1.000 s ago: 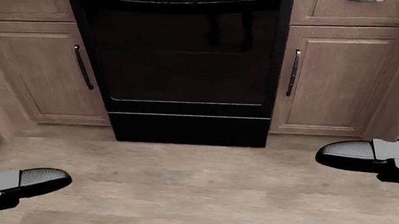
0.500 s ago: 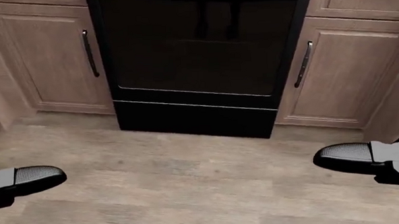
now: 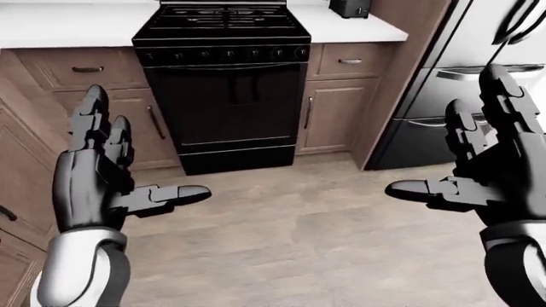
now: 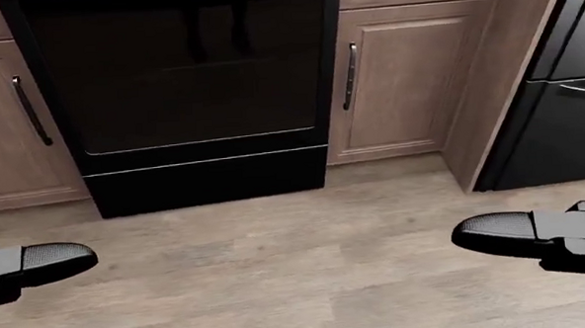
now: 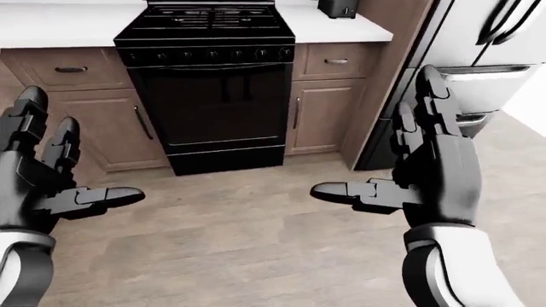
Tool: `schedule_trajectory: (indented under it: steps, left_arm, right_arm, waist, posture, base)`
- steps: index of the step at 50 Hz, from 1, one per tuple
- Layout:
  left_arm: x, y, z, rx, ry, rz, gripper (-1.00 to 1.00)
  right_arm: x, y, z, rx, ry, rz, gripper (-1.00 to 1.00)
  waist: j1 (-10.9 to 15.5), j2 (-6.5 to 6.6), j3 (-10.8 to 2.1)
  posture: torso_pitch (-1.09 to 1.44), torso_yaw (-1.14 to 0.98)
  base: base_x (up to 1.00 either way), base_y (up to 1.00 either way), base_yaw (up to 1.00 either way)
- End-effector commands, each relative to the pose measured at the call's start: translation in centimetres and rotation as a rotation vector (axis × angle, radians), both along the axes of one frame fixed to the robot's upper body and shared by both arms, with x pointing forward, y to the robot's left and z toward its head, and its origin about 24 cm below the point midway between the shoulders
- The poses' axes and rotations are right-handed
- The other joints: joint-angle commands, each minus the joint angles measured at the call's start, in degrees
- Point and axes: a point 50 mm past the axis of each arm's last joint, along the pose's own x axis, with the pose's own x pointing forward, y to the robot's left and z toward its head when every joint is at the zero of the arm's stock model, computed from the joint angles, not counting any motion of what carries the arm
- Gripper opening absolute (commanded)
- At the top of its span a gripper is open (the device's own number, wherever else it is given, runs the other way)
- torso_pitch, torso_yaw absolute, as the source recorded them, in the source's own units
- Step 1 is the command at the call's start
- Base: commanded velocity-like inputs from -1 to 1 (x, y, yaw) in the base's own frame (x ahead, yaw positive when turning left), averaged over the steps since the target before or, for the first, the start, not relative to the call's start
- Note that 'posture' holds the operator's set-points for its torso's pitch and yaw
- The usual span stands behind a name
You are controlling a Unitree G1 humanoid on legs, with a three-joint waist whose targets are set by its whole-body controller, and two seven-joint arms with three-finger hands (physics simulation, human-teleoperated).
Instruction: Navigate to the stove.
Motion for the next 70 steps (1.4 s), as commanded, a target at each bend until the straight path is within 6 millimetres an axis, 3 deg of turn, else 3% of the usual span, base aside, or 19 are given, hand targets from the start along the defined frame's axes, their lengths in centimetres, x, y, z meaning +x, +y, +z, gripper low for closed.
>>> schedule_trajectory:
  steps: [1,2,11,14,16,25,26,27,29,33,45,46,48,54,57,60,61,64,70]
  left_arm:
    - [-0.34,-0.49,0.98,0.019,-0.074,-0.027,1.0]
    - [-0.32,-0.47,0.93,0.017,-0.074,-0.027,1.0]
    - [-0.32,-0.36,0.93,0.017,-0.072,-0.027,1.0]
    - [-0.32,-0.48,0.78,0.021,-0.07,-0.029,1.0]
    - [-0.35,-0.45,0.85,0.021,-0.07,-0.028,1.0]
    - [-0.26,-0.51,0.87,0.022,-0.069,-0.03,1.0]
    - [-0.27,-0.51,0.89,0.022,-0.07,-0.03,1.0]
    - [-0.27,-0.51,0.9,0.022,-0.07,-0.03,1.0]
    - [-0.3,-0.5,0.95,0.022,-0.07,-0.03,1.0]
    - [-0.3,-0.59,0.97,0.023,-0.071,-0.032,1.0]
    - [-0.32,-0.62,0.88,0.023,-0.07,-0.033,1.0]
    - [-0.34,-0.61,0.9,0.023,-0.07,-0.034,1.0]
    - [-0.33,-0.61,0.83,0.023,-0.069,-0.034,1.0]
    - [-0.36,-0.57,0.8,0.021,-0.069,-0.034,1.0]
    - [-0.31,-0.51,0.8,0.02,-0.069,-0.032,1.0]
    - [-0.4,-0.56,0.87,0.02,-0.069,-0.032,1.0]
    - [-0.37,-0.56,0.86,0.02,-0.069,-0.032,1.0]
    - [-0.36,-0.61,0.82,0.021,-0.069,-0.034,1.0]
    - [-0.38,-0.66,0.95,0.022,-0.069,-0.035,1.0]
  right_arm:
    - [-0.37,-0.2,0.9,-0.011,-0.07,-0.025,1.0]
    - [-0.37,-0.16,0.95,-0.013,-0.073,-0.022,1.0]
    - [-0.46,-0.11,0.95,-0.024,-0.084,-0.014,1.0]
    - [-0.43,-0.02,0.85,-0.023,-0.081,-0.015,1.0]
    - [-0.43,-0.02,0.87,-0.02,-0.081,-0.014,1.0]
    - [-0.37,-0.11,0.9,-0.022,-0.076,-0.027,1.0]
    - [-0.32,-0.2,0.82,-0.023,-0.071,-0.036,1.0]
    - [-0.31,-0.21,0.81,-0.022,-0.071,-0.036,1.0]
    - [-0.12,0.0,0.6,-0.048,-0.058,-0.038,1.0]
    - [0.04,0.41,0.33,-0.064,-0.03,-0.005,1.0]
    - [-0.14,0.38,0.52,-0.044,-0.065,0.006,1.0]
    - [-0.2,0.43,0.58,-0.042,-0.074,0.013,1.0]
    - [-0.22,0.46,0.56,-0.041,-0.077,0.017,1.0]
    - [-0.34,0.38,0.74,-0.037,-0.086,0.011,1.0]
    - [-0.35,0.37,0.68,-0.035,-0.084,0.009,1.0]
    - [-0.35,0.33,0.7,-0.034,-0.084,0.008,1.0]
    - [-0.35,0.34,0.7,-0.034,-0.084,0.008,1.0]
    - [-0.31,0.38,0.63,-0.034,-0.081,0.009,1.0]
    - [-0.31,0.4,0.7,-0.035,-0.08,0.011,1.0]
  waist:
    - [-0.08,-0.4,-1.04]
    - [0.18,-1.52,-1.19]
    - [-0.83,-0.6,-1.23]
    - [-1.09,-3.85,-1.75]
    - [-1.43,-3.74,-1.43]
    - [-2.25,0.17,-0.65]
    - [-2.62,3.03,-0.72]
    - [-2.52,8.55,-1.45]
    - [-1.49,5.94,0.43]
    - [-1.23,3.38,-0.67]
    - [-0.31,1.96,-0.88]
    - [-0.25,2.18,-2.3]
    - [-0.03,1.53,-0.3]
    - [0.29,-0.29,0.95]
    - [0.81,-1.53,1.04]
    - [1.0,-5.07,0.62]
    - [0.81,-3.36,2.0]
    - [0.79,-3.22,0.09]
    - [-0.44,-0.95,-0.87]
  posture:
    - [0.0,0.0]
    - [0.0,0.0]
    - [0.0,0.0]
    - [0.0,0.0]
    - [0.0,0.0]
    - [0.0,0.0]
    - [0.0,0.0]
    - [0.0,0.0]
    - [0.0,0.0]
    - [0.0,0.0]
    - [0.0,0.0]
    - [0.0,0.0]
    - [0.0,0.0]
    - [0.0,0.0]
    - [0.0,0.0]
    - [0.0,0.0]
    - [0.0,0.0]
    - [0.0,0.0]
    - [0.0,0.0]
  base:
    - [0.0,0.0,0.0]
    - [0.0,0.0,0.0]
    - [0.0,0.11,0.0]
    - [0.0,0.88,0.0]
    - [0.0,1.0,0.0]
    - [0.0,0.96,0.0]
    - [0.0,0.11,0.0]
    - [0.0,0.0,0.0]
    - [0.0,0.0,0.0]
    - [0.0,0.0,0.0]
    - [0.0,0.0,0.0]
    - [0.19,0.0,0.0]
    - [0.32,0.0,0.0]
    - [0.56,0.0,0.0]
    - [0.66,0.0,0.0]
    - [0.67,0.0,0.0]
    - [0.66,0.0,0.0]
    - [0.67,0.0,0.0]
    - [0.68,0.0,0.0]
